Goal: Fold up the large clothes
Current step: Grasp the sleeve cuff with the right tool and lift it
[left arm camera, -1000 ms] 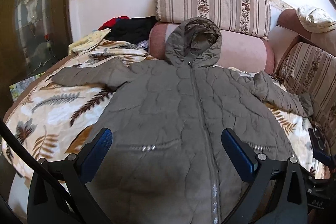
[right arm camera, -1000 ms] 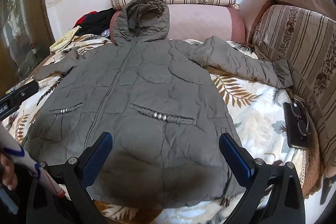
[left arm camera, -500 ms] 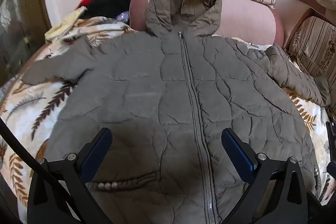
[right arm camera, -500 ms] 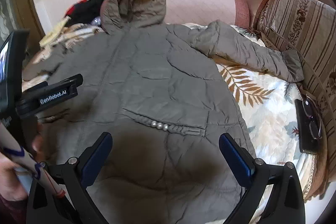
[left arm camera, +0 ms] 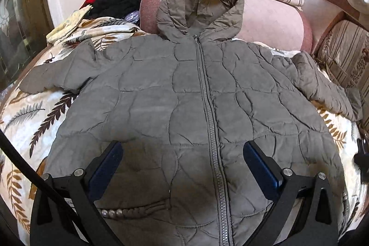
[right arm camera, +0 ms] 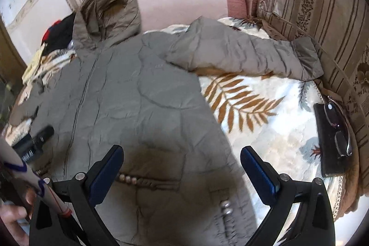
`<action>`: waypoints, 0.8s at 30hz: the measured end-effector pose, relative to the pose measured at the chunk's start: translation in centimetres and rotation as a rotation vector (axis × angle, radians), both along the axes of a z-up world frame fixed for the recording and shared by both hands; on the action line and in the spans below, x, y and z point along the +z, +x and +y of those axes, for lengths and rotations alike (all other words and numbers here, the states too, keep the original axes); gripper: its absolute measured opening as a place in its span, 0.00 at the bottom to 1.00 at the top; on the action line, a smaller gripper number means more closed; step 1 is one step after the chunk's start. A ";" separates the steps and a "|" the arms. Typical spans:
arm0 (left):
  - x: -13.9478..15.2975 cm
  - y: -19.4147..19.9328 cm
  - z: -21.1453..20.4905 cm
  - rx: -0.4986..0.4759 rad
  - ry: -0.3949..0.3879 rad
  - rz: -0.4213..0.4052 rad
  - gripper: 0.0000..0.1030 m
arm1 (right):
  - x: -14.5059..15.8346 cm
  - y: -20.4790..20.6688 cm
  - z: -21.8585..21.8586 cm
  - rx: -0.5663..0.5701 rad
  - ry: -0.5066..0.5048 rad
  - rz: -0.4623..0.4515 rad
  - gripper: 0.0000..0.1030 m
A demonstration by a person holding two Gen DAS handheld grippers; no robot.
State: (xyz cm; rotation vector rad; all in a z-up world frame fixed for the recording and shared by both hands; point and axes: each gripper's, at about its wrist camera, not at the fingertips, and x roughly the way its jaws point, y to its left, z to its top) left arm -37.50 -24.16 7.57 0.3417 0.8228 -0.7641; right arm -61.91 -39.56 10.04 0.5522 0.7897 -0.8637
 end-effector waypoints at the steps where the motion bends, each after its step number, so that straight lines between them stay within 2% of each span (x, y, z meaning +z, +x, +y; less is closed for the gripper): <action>1: 0.0 0.0 0.0 -0.001 0.005 -0.003 1.00 | 0.3 -0.2 -0.2 -0.006 -0.005 -0.003 1.00; 7: 0.2 0.6 0.2 0.016 -0.001 -0.011 1.00 | 4.0 -4.6 -7.5 -0.125 -0.050 -0.027 1.00; 10: 0.2 1.3 0.1 0.028 -0.002 -0.006 1.00 | 5.1 -8.8 -13.3 -0.259 -0.029 -0.062 0.96; 15: 0.2 2.2 0.0 0.049 -0.002 0.001 1.00 | 4.5 -12.9 -19.1 -0.411 0.030 -0.088 0.74; 17: 0.0 2.6 -0.1 0.060 0.002 0.006 1.00 | 4.0 -13.6 -20.6 -0.446 0.037 -0.083 0.71; 21: -0.6 3.1 -0.4 0.067 0.016 0.020 1.00 | 2.4 -14.1 -23.0 -0.489 0.057 -0.077 0.49; 24: -0.9 3.1 -0.7 0.064 0.022 0.027 1.00 | 0.8 -14.5 -24.2 -0.527 0.075 -0.077 0.47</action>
